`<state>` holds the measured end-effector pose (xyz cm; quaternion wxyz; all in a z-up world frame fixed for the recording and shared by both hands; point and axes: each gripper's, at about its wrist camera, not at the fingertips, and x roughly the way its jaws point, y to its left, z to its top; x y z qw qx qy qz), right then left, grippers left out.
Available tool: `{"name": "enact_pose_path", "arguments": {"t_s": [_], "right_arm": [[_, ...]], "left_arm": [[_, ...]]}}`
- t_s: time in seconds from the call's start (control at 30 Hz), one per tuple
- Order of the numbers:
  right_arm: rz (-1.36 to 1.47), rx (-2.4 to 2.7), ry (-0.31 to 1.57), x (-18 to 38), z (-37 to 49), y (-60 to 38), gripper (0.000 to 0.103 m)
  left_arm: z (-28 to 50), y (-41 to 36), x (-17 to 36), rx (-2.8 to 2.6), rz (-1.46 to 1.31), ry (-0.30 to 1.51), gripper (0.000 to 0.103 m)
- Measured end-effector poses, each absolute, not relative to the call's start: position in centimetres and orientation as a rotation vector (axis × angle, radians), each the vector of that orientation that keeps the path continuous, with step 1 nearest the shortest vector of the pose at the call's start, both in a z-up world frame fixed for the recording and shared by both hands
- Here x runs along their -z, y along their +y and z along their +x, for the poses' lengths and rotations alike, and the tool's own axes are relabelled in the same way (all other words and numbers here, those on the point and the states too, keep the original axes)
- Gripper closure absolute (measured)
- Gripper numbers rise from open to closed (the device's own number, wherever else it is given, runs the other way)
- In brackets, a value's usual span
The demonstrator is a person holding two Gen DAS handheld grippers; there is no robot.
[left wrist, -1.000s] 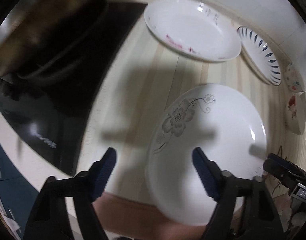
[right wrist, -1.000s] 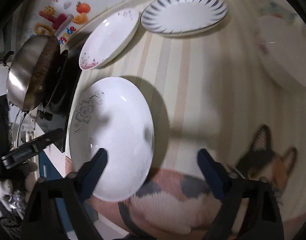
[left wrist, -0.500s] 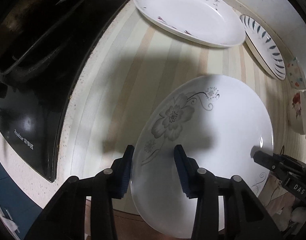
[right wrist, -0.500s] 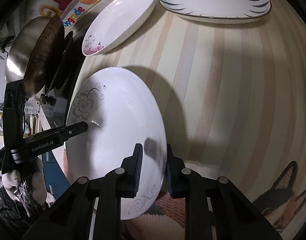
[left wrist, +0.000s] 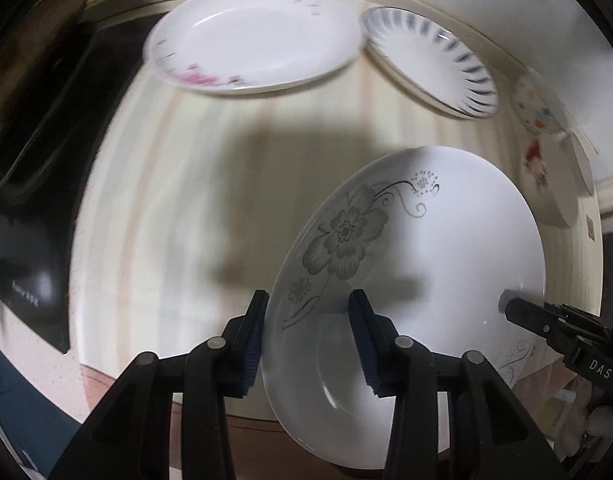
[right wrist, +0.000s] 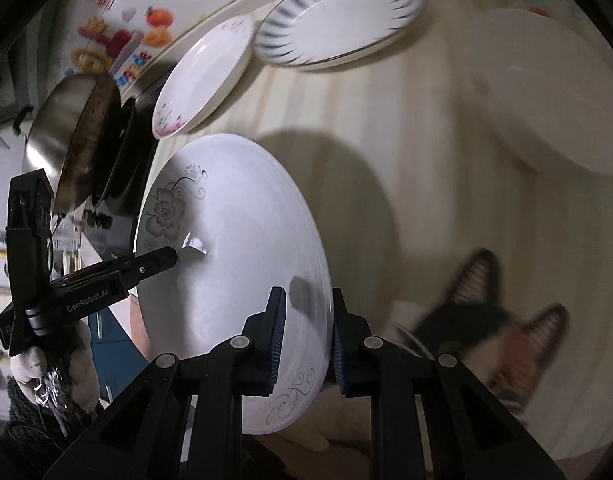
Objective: Organize plates and bowls
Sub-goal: 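Lift the grey-flower plate with both tools toward the pink-flower plate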
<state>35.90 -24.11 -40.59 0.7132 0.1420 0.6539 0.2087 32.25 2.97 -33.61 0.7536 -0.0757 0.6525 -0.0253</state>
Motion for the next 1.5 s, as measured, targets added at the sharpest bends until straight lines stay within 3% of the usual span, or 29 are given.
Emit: {"name": "enact_pose_path", "arguments": {"t_s": [0.4, 1.03, 1.2, 1.43, 1.5], "right_arm": [[0.376, -0.356, 1.444, 41.4, 34.6, -30.5, 0.080], [0.410, -0.338, 1.498, 43.2, 35.0, -30.8, 0.080], [0.434, -0.350, 1.568, 43.1, 35.6, -30.9, 0.079], [0.325, -0.393, 1.453, 34.4, 37.3, -31.3, 0.079], [0.296, -0.457, 1.383, 31.3, 39.3, -29.6, 0.071]], "left_arm": [[32.4, 1.5, 34.2, 0.121, -0.092, 1.453, 0.065], [35.6, -2.2, 37.2, 0.101, -0.046, 1.475, 0.065], [35.8, -1.3, 35.3, 0.087, -0.057, 1.443, 0.065], [38.6, 3.4, 29.1, -0.032, -0.169, 1.283, 0.064], [40.1, 5.2, 29.2, -0.068, -0.213, 1.272, 0.064]]}}
